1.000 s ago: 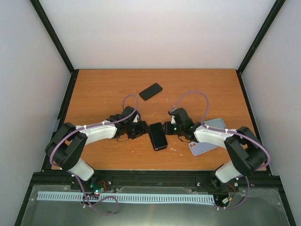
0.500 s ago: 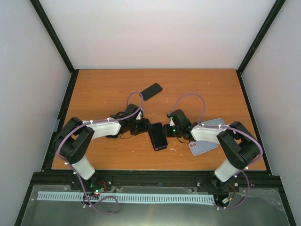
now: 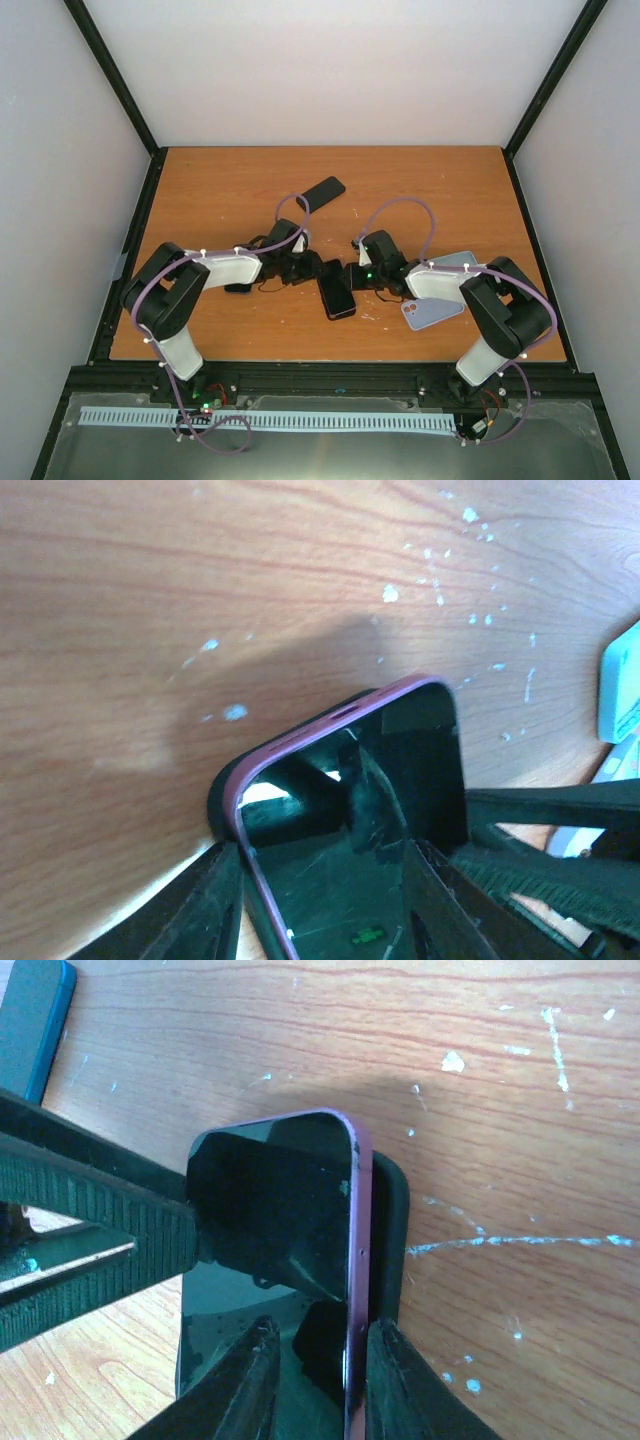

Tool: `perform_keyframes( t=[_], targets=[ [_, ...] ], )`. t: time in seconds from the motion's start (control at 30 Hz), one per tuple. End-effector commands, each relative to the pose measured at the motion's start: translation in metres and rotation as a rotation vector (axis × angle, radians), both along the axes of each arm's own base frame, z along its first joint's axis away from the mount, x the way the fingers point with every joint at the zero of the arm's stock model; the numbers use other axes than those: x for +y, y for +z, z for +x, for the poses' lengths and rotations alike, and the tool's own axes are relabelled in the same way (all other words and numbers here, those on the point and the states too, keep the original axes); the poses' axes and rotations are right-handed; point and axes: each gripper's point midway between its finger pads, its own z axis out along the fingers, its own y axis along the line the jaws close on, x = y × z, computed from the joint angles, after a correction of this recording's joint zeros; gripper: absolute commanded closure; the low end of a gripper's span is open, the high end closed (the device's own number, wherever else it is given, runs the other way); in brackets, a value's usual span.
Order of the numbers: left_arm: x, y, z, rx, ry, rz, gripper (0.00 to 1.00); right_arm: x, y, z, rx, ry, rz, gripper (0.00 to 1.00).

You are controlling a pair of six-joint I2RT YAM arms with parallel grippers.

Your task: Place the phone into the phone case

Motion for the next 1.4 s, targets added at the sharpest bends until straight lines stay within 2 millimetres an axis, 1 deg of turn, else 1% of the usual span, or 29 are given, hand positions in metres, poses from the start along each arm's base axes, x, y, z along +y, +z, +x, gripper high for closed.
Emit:
perform_keyframes(
  t=[0.0, 0.13, 0.27, 0.33, 0.47, 0.53, 0.6, 0.63, 0.73, 0.83, 0.9, 0.97, 1.03, 1.17, 1.23, 1.37],
  targets=[
    [-0.027, 0.035, 0.025, -0.117, -0.073, -0.096, 0.56, 0.012, 0.006, -0.001, -0.012, 0.036, 0.075, 0.76],
    [-0.029, 0.037, 0.029, -0.129, -0.079, -0.091, 0.56, 0.015, 0.004, -0.005, 0.009, 0.042, 0.101, 0.77],
    [-0.02, 0.041, 0.032, -0.137, -0.049, -0.044, 0.56, 0.002, 0.002, -0.005, 0.022, -0.012, 0.048, 0.78],
    [-0.014, 0.041, 0.033, -0.143, -0.028, -0.008, 0.56, -0.004, 0.006, -0.004, 0.012, -0.036, 0.029, 0.78],
    [-0.005, 0.044, 0.039, -0.167, -0.008, 0.056, 0.55, -0.014, 0.015, -0.008, 0.001, -0.07, 0.012, 0.73],
    [-0.003, 0.045, 0.046, -0.193, 0.001, 0.084, 0.51, -0.018, 0.018, -0.011, 0.01, -0.086, 0.009, 0.71],
    [0.0, 0.045, 0.052, -0.205, -0.002, 0.125, 0.51, -0.021, 0.016, -0.019, 0.04, -0.096, 0.015, 0.7],
    [-0.001, 0.049, 0.058, -0.227, -0.004, 0.134, 0.51, -0.022, 0.013, -0.024, 0.059, -0.097, 0.022, 0.7],
    [-0.002, 0.053, 0.074, -0.278, -0.025, 0.171, 0.51, -0.029, 0.001, -0.043, 0.133, -0.109, 0.029, 0.63],
    [-0.004, 0.05, 0.084, -0.294, -0.05, 0.202, 0.5, -0.035, -0.002, -0.059, 0.178, -0.143, 0.049, 0.57],
    [-0.009, 0.046, 0.085, -0.298, -0.086, 0.202, 0.47, -0.034, 0.0, -0.067, 0.176, -0.137, 0.062, 0.53],
    [-0.011, 0.04, 0.085, -0.284, -0.117, 0.206, 0.46, -0.034, 0.001, -0.074, 0.153, -0.111, 0.036, 0.48],
    [-0.015, 0.034, 0.084, -0.259, -0.149, 0.203, 0.46, -0.034, 0.001, -0.078, 0.113, -0.075, -0.015, 0.42],
    [-0.016, 0.022, 0.08, -0.214, -0.176, 0.219, 0.47, -0.037, 0.0, -0.083, 0.046, -0.037, -0.153, 0.36],
    [-0.018, 0.021, 0.079, -0.208, -0.186, 0.209, 0.48, -0.037, -0.003, -0.088, 0.028, -0.023, -0.213, 0.32],
    [-0.026, 0.02, 0.077, -0.195, -0.213, 0.171, 0.5, -0.036, -0.007, -0.093, -0.006, -0.003, -0.301, 0.27]
  ],
)
